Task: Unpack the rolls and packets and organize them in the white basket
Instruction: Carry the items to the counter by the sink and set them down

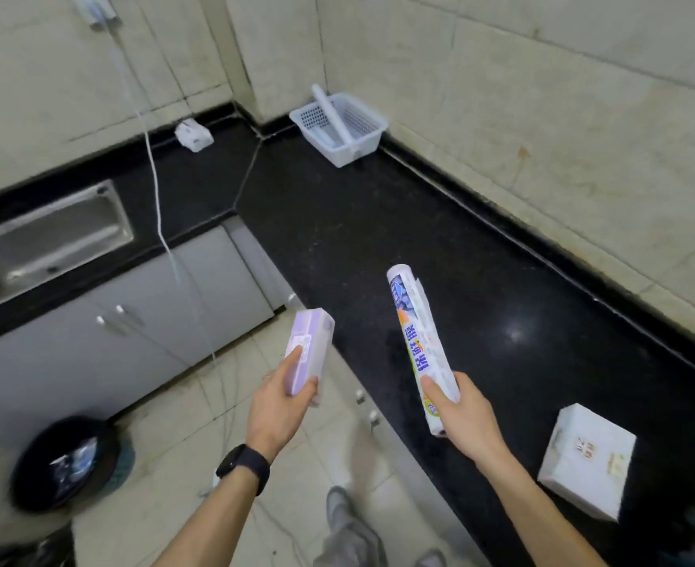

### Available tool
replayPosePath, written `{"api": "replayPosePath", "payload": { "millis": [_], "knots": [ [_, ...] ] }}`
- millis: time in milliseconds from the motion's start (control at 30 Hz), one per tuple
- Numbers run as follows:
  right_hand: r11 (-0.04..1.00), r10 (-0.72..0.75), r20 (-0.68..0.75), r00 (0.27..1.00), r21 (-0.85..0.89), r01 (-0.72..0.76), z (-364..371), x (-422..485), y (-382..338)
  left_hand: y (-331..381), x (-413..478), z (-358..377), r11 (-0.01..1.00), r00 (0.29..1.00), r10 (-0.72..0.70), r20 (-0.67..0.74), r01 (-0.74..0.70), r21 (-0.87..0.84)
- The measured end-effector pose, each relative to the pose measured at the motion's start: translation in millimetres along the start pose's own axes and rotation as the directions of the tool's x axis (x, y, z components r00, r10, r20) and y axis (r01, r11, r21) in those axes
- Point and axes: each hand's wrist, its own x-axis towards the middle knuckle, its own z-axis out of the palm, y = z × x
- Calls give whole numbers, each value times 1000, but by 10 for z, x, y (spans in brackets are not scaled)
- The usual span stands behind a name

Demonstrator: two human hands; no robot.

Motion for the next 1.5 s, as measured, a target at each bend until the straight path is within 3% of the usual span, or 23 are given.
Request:
{"api": "replayPosePath", "payload": {
  "millis": [167,333,567,800,1133,1500],
  "knots": [
    [971,-210,64,976,-100,216,507,56,-734,-237,284,-639,997,986,-60,-158,51,-64],
    [929,-333,70,940,-146,340,1112,281,-1508,-327,840,-1394,999,951,-38,-306,25,-46],
    [887,-427,17,904,-184,423,1883,621,-2336,-481,1677,-2308,998,937,52,-347,-63,-20],
    [907,-405,-52,913,-153,394,2438,1106,-2975,-588,2471,-2827,994,930,92,-355,-106,-20],
    [916,-388,-59,920,-131,378,2924,2383,-3729,-456,4176,-2969,993,939,118,-323,-119,17],
    [972,-227,-20,974,-67,225,3391,3907,-4323,-215,6013,-2907,994,969,98,-227,-82,79]
  ]
}}
